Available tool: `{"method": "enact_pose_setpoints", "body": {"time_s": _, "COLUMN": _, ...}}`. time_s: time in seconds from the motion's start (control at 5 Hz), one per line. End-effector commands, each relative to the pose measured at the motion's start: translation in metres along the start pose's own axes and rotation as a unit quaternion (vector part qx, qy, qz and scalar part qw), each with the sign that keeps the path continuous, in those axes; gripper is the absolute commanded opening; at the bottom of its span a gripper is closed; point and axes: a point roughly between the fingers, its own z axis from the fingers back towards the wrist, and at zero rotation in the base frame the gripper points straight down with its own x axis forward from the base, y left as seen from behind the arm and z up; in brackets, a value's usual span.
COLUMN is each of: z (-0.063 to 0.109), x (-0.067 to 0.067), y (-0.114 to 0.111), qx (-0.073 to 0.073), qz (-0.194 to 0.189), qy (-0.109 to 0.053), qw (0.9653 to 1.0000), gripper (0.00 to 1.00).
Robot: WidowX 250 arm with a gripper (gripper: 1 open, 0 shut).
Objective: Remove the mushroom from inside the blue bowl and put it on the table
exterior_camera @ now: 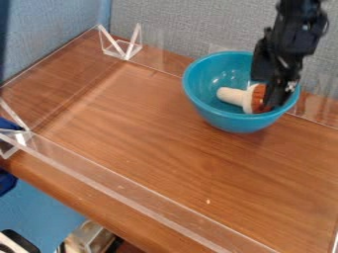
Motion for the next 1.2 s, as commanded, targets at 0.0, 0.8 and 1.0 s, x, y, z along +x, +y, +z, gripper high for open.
{"method": "enact_pose_setpoints", "body": {"time_s": 0.0, "z": 0.004, "x": 0.01, "y": 0.004, "qx": 0.015, "qz": 0.007, "qy": -0.02, "qw": 0.9997, "gripper": 1.0}}
{"method": "enact_pose_setpoints", "body": {"time_s": 0.8, "z": -0.037, "x": 0.043, "y": -0.004, "qx": 0.002, "qz": 0.068, "qy": -0.016, "qw": 0.9976, "gripper": 0.0}}
{"method": "enact_pose_setpoints", "body": {"time_s": 1.0, "z": -0.029, "x": 0.045, "y": -0.008, "qx": 0.002, "qz": 0.087, "qy": -0.015, "qw": 0.9961, "gripper": 0.0}}
